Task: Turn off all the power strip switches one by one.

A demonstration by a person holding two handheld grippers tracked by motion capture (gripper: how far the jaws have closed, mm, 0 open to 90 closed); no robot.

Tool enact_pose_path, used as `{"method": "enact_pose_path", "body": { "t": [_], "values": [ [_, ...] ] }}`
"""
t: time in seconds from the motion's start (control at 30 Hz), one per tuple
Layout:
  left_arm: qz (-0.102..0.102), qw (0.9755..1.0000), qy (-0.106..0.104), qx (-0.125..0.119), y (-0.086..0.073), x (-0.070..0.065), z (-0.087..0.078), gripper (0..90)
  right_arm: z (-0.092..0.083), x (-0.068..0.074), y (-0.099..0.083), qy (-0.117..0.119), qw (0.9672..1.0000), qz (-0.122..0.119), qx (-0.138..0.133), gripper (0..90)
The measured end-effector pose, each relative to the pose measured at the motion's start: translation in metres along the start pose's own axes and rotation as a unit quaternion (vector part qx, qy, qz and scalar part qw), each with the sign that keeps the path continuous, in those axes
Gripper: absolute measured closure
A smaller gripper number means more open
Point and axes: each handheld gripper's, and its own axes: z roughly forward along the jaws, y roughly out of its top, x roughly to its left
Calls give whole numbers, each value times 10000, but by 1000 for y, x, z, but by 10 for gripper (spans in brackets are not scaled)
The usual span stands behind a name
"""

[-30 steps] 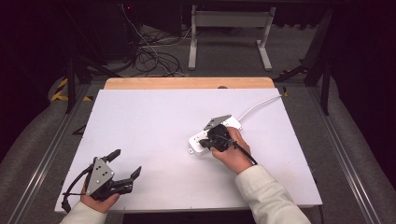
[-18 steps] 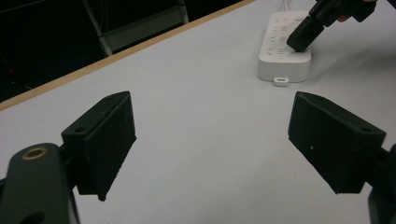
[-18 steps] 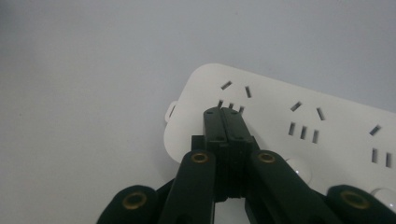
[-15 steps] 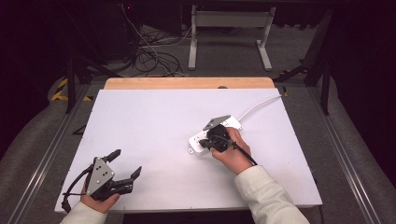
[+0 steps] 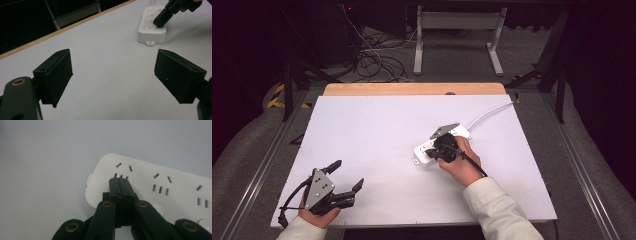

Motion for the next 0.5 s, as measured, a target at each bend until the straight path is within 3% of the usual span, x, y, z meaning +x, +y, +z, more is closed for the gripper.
{"method": "enact_pose_path", "body": {
  "t": [0.3, 0.4, 0.5],
  "values": [
    [-29, 10000, 11, -13, 0, 0, 0, 157, 1, 3, -1, -69, 10000, 20, -23, 900],
    [-10, 10000, 11, -19, 0, 1, -1, 157, -2, 5, 0, -125, 9998, -151, -80, 900],
    [-32, 10000, 30, -22, 0, 2, 0, 157, -8, 8, 1, -55, 9997, -163, -152, 900]
  ]
}}
